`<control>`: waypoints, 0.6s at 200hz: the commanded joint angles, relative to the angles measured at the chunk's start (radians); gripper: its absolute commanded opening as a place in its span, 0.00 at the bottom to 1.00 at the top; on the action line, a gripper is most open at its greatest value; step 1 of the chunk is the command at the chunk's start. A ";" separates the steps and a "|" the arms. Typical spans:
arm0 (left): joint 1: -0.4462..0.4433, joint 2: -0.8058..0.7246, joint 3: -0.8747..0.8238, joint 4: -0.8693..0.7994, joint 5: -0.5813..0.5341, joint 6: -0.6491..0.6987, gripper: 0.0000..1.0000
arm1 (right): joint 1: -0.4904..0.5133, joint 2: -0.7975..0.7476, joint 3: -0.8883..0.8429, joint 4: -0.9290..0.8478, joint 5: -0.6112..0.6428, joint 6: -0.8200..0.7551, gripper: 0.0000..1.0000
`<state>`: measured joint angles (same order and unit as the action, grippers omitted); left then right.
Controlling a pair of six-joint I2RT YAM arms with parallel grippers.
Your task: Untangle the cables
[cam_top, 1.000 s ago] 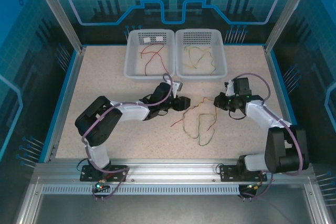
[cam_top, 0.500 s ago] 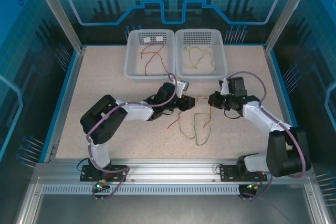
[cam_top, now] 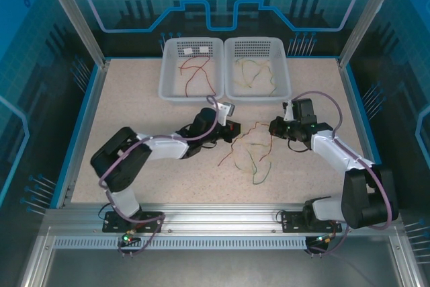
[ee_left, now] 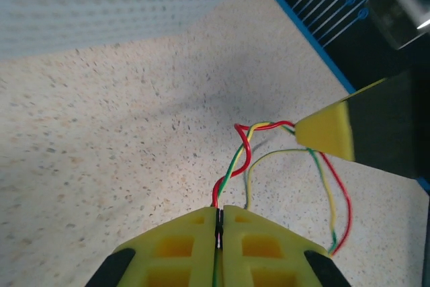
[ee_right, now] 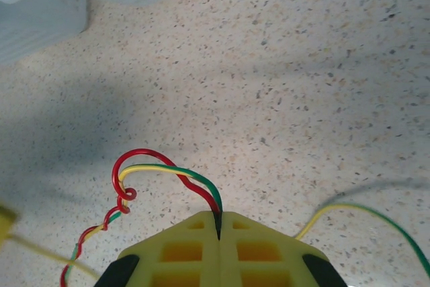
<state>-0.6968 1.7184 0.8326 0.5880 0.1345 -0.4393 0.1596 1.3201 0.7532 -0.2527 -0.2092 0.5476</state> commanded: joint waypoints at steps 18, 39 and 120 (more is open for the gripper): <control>0.088 -0.205 -0.154 0.120 -0.114 -0.022 0.00 | -0.058 -0.012 -0.010 -0.017 0.047 0.021 0.00; 0.137 -0.295 -0.227 0.111 -0.161 -0.010 0.00 | -0.087 0.011 -0.017 -0.018 0.042 0.030 0.00; 0.229 -0.615 -0.390 -0.032 -0.374 0.105 0.00 | -0.161 0.028 -0.041 -0.036 0.059 0.088 0.04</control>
<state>-0.4995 1.1912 0.4755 0.5983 -0.1230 -0.4004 0.0174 1.3422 0.7166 -0.2684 -0.1829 0.6117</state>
